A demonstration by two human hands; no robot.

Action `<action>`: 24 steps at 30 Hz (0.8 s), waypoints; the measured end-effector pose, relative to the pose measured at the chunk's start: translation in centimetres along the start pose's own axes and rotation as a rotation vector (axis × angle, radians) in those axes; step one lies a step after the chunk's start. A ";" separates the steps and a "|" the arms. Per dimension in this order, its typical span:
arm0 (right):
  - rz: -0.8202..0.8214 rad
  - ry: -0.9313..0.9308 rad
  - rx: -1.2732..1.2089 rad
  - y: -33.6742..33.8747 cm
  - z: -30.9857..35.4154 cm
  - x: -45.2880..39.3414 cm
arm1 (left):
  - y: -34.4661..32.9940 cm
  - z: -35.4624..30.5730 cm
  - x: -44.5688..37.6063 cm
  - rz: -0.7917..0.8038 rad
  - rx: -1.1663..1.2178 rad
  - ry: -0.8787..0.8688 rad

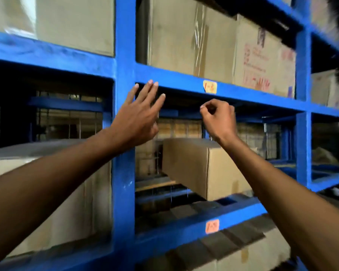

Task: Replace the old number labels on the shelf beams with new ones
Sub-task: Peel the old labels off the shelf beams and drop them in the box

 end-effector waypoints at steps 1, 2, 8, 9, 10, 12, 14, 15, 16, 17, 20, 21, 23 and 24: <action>-0.013 -0.001 0.022 0.1 -0.3 -1.3 | 0.3 0.4 -1.1 -0.003 -0.016 0.001; -0.021 -0.009 0.043 0.2 -0.6 -2.5 | 0.3 0.9 -2.1 0.017 -0.032 0.008; -0.027 -0.025 0.177 -0.3 -2.8 -7.4 | -3.2 3.5 -5.9 0.230 -0.270 0.027; -0.027 -0.019 0.200 -0.5 -3.2 -7.9 | -3.8 3.8 -6.0 0.249 -0.300 0.028; -0.027 -0.021 0.228 -0.7 -3.9 -8.4 | -4.3 4.0 -6.0 0.253 -0.325 0.023; -0.008 -0.044 0.297 -1.3 -5.1 -9.1 | -4.8 4.2 -5.7 0.230 -0.343 0.015; 0.010 -0.097 0.339 -1.9 -6.8 -9.5 | -5.0 4.2 -5.6 0.197 -0.338 0.002; 0.018 -0.123 0.344 -2.2 -7.5 -9.7 | -5.0 4.2 -5.6 0.187 -0.335 0.001; 0.020 -0.148 0.341 -2.4 -8.1 -9.8 | -5.0 4.2 -5.5 0.179 -0.337 0.000; 0.012 -0.163 0.336 -2.4 -8.5 -9.8 | -5.0 4.1 -5.5 0.168 -0.339 0.004; -0.049 -0.136 0.364 -2.5 -8.6 -10.1 | -5.1 4.0 -5.4 0.156 -0.334 0.019; -0.067 -0.103 0.404 -2.5 -8.3 -10.1 | -5.2 3.9 -5.4 0.152 -0.336 0.021; -0.077 -0.032 0.475 -2.5 -7.5 -10.3 | -5.3 4.0 -5.4 0.143 -0.332 0.027; -0.074 -0.009 0.496 -2.5 -7.2 -10.5 | -5.3 4.0 -5.4 0.139 -0.329 0.028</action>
Point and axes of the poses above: each hand's wrist, its own x-axis away from the middle knuckle, its own y-axis out of the back of the hand, z = x × y, the point moved 10 cm from there along -x, towards the middle knuckle, and after that the axes turned 15 degrees about y, right-handed, at the moved point
